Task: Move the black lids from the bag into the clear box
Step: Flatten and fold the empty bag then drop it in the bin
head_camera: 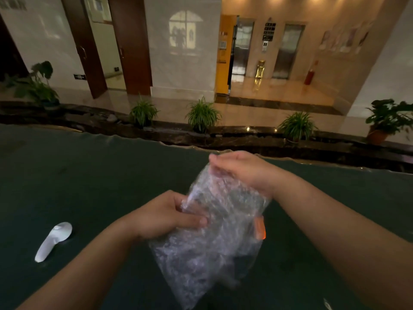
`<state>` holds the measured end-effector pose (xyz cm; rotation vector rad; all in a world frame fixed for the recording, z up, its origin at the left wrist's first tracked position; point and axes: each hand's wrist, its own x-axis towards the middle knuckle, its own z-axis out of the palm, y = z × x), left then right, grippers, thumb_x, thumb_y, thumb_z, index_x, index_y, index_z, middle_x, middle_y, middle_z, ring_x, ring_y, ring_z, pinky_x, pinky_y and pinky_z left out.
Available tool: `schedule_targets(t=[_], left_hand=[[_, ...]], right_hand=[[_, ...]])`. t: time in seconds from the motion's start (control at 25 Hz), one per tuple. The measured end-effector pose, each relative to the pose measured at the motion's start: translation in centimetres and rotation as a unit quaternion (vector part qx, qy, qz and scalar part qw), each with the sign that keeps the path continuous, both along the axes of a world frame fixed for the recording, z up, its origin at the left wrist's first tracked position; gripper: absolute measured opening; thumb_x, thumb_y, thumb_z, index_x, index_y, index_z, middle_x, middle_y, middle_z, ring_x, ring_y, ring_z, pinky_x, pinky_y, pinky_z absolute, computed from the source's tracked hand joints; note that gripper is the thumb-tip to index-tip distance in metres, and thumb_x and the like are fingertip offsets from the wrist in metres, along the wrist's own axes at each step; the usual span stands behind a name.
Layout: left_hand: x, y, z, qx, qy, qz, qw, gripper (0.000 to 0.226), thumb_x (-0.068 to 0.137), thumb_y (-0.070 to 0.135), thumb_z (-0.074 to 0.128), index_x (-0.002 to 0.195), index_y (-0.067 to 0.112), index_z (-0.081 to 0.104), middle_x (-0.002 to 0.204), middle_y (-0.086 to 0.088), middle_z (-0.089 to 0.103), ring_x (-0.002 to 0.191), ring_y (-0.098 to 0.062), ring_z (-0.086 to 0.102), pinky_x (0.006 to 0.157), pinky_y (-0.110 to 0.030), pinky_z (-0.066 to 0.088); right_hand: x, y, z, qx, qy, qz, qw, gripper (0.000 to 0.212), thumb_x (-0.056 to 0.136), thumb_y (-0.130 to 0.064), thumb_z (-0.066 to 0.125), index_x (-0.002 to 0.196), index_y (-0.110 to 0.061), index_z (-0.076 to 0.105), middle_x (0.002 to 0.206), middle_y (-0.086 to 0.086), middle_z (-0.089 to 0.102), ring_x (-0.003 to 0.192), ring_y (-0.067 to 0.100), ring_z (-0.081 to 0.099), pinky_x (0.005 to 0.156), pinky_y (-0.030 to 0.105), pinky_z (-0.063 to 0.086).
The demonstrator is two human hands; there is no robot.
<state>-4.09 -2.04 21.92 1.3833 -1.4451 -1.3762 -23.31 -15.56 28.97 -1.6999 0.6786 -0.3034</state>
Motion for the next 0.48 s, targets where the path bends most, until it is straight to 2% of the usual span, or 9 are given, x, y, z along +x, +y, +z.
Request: schedule_targets(t=[0.04,0.08,0.12,0.16,0.24,0.36,0.48], left_hand=[[-0.3,-0.5,-0.4,0.006,0.038,0.041,0.998,0.033,0.078,0.031,0.086,0.104,0.013,0.077,0.107,-0.011,0.077,0.102,-0.029,0.073,0.084,-0.036,0.058],[-0.5,-0.8,-0.5,0.014,0.086,0.088,0.992,0.036,0.076,0.03,0.088,0.103,0.01,0.077,0.107,-0.014,0.077,0.102,-0.032,0.073,0.083,-0.038,0.059],[-0.6,-1.1,-0.7,0.017,0.136,0.132,0.982,0.038,0.074,0.028,0.089,0.103,0.008,0.077,0.107,-0.017,0.076,0.102,-0.034,0.073,0.081,-0.04,0.06],[-0.8,-1.3,-0.9,0.017,0.182,0.172,0.968,0.039,0.072,0.026,0.09,0.102,0.006,0.076,0.108,-0.019,0.076,0.101,-0.036,0.073,0.079,-0.042,0.06],[-1.3,-1.9,-1.0,0.007,0.224,0.244,0.944,0.037,0.068,0.022,0.091,0.098,0.006,0.078,0.105,-0.021,0.076,0.097,-0.038,0.074,0.077,-0.046,0.061],[-2.0,-2.3,-1.0,-0.019,0.178,0.296,0.938,0.029,0.067,0.023,0.09,0.09,0.01,0.08,0.098,-0.017,0.078,0.091,-0.035,0.075,0.082,-0.051,0.06],[-1.6,-2.2,-0.7,-0.041,0.111,0.272,0.955,0.025,0.073,0.029,0.086,0.09,0.012,0.08,0.095,-0.014,0.079,0.091,-0.032,0.076,0.08,-0.046,0.06]], right_hand=[[-0.1,-0.5,0.0,0.072,-0.044,-0.043,0.996,0.043,0.092,-0.057,0.059,0.096,-0.019,0.079,0.09,0.002,0.077,0.085,0.018,0.075,0.072,0.03,0.06],[-0.5,-1.1,-0.6,0.143,-0.092,-0.073,0.983,0.055,0.09,-0.063,0.056,0.107,-0.015,0.077,0.103,0.009,0.075,0.099,0.026,0.073,0.086,0.039,0.059],[-1.0,-1.4,-1.5,0.2,-0.125,-0.087,0.968,0.07,0.088,-0.069,0.053,0.119,-0.01,0.072,0.12,0.016,0.07,0.114,0.034,0.066,0.101,0.048,0.051],[-1.5,-1.2,-2.8,0.239,-0.138,-0.091,0.957,0.082,0.086,-0.075,0.051,0.127,-0.006,0.067,0.132,0.022,0.063,0.125,0.04,0.058,0.109,0.055,0.041],[-1.9,0.1,-5.3,0.283,-0.133,-0.07,0.947,0.09,0.08,-0.08,0.053,0.13,-0.006,0.065,0.136,0.025,0.059,0.128,0.044,0.055,0.111,0.062,0.036],[-1.5,2.0,-7.7,0.221,-0.129,-0.055,0.965,0.065,0.083,-0.059,0.071,0.129,-0.014,0.065,0.128,0.017,0.068,0.119,0.036,0.064,0.105,0.06,0.045],[-1.6,1.9,-7.8,0.15,-0.091,-0.12,0.977,0.033,0.086,-0.034,0.074,0.11,-0.011,0.075,0.11,0.015,0.076,0.103,0.032,0.073,0.098,0.059,0.051]])
